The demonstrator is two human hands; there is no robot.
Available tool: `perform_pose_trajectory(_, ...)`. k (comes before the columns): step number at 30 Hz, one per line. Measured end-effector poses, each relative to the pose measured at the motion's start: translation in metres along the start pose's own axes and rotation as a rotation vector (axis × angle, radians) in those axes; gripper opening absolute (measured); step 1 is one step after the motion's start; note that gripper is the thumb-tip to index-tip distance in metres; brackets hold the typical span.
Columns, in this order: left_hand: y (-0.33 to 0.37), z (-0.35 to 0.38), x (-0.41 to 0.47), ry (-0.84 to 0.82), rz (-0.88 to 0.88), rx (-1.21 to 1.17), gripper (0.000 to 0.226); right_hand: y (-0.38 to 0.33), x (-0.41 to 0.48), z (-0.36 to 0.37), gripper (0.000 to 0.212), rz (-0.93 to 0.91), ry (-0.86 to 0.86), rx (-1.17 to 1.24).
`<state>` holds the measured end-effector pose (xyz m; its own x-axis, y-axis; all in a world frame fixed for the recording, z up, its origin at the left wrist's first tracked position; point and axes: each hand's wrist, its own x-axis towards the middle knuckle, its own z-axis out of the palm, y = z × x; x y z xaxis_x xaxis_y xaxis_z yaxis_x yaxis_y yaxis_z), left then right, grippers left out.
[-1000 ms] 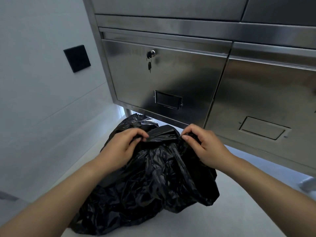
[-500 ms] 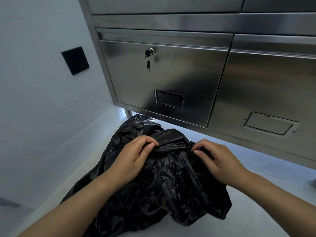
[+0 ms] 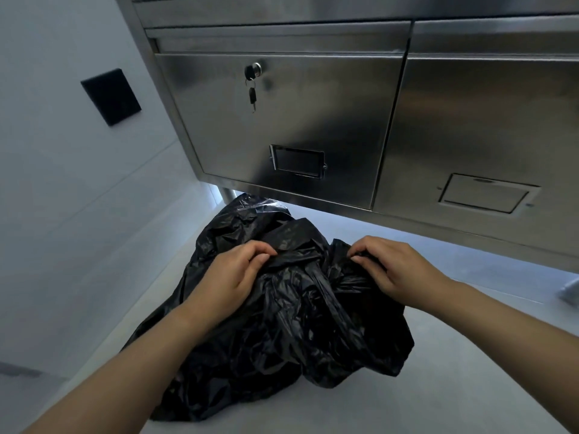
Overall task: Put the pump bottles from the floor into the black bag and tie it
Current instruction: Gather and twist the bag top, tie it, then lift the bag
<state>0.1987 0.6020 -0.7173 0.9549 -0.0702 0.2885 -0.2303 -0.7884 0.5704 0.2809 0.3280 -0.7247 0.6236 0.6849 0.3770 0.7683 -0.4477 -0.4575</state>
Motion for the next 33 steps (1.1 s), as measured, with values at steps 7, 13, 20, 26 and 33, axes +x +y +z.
perform_pose_trajectory(7, -0.026, -0.02, -0.013, 0.096, -0.099, 0.091, 0.017, 0.015, -0.007, -0.011, 0.015, 0.07, 0.04, 0.008)
perform_pose_trajectory(13, -0.016, -0.027, -0.001, 0.155, -0.132, -0.021, 0.019, 0.003, 0.003, -0.006, 0.01, 0.065, 0.116, 0.066)
perform_pose_trajectory(20, 0.027, -0.008, 0.022, -0.003, -0.109, -0.272, 0.024, -0.04, 0.028, 0.003, 0.006, 0.148, 0.162, 0.361)
perform_pose_trajectory(26, 0.027, -0.003, 0.031, -0.068, -0.253, -0.491, 0.058, -0.044, 0.033, 0.002, 0.021, 0.491, 0.091, 0.826)
perform_pose_trajectory(33, 0.017, -0.002, 0.031, 0.093, -0.3, -0.49, 0.056, -0.04, 0.039, 0.001, 0.011, 0.419, 0.132, 0.754)
